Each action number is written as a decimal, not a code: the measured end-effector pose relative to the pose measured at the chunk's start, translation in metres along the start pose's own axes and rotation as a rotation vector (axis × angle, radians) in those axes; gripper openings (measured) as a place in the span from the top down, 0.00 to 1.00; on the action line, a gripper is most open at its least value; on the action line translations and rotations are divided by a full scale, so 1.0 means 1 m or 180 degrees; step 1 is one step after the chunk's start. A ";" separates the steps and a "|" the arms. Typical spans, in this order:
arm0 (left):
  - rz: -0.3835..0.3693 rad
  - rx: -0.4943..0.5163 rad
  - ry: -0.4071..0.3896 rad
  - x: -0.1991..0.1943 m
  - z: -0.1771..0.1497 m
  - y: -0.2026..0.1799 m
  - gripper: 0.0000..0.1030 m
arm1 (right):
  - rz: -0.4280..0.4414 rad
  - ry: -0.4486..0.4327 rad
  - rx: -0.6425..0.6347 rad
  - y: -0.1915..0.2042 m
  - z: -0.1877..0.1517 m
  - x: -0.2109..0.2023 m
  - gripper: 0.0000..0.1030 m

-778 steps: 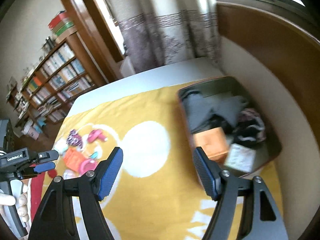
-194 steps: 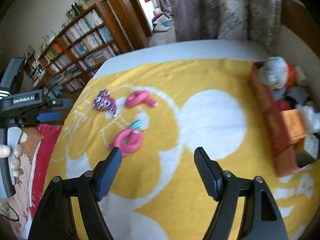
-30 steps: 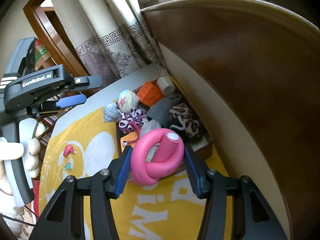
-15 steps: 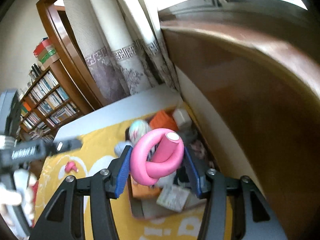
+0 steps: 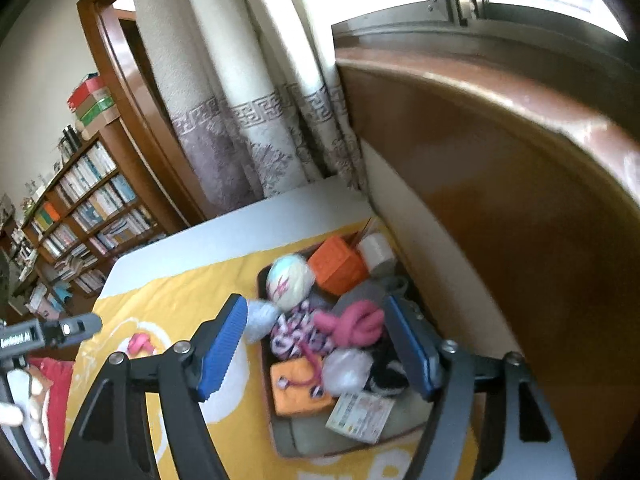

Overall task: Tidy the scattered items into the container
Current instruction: 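Carry the leopard plush and pink curler to the tray and release both, then move both tools back over the remaining toys on the rug, then grasp the small clear vial with the right tool, then grasp the second pink foam curler with the left tool while the right tool holds the vial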

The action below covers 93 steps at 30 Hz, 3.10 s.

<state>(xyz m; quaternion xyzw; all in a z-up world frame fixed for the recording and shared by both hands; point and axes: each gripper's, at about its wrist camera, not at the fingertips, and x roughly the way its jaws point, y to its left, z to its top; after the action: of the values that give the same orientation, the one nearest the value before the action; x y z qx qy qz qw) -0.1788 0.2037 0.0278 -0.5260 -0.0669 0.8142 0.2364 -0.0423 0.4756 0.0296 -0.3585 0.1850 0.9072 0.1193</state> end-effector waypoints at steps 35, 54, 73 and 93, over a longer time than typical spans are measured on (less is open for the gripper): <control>0.0523 -0.0919 0.0105 -0.090 -0.079 0.262 0.31 | 0.0860 0.1218 -0.0996 0.259 -0.149 0.078 0.45; 0.0386 -0.0823 0.0392 -0.067 -0.070 0.324 0.31 | 0.0449 0.1543 -0.1080 0.323 -0.186 0.161 0.74; 0.0123 -0.0086 0.0456 0.007 -0.007 0.244 0.31 | 0.0298 0.1372 -0.0826 0.276 -0.172 0.124 0.89; 0.0280 0.0689 0.0700 0.128 0.017 0.166 0.31 | 0.0160 0.1380 -0.0352 0.181 -0.165 0.084 0.89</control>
<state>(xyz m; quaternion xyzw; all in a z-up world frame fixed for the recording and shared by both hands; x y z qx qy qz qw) -0.2892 0.1182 -0.1302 -0.5859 0.0706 0.7637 0.2617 -0.0656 0.2494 -0.0949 -0.5464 0.1652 0.8203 0.0342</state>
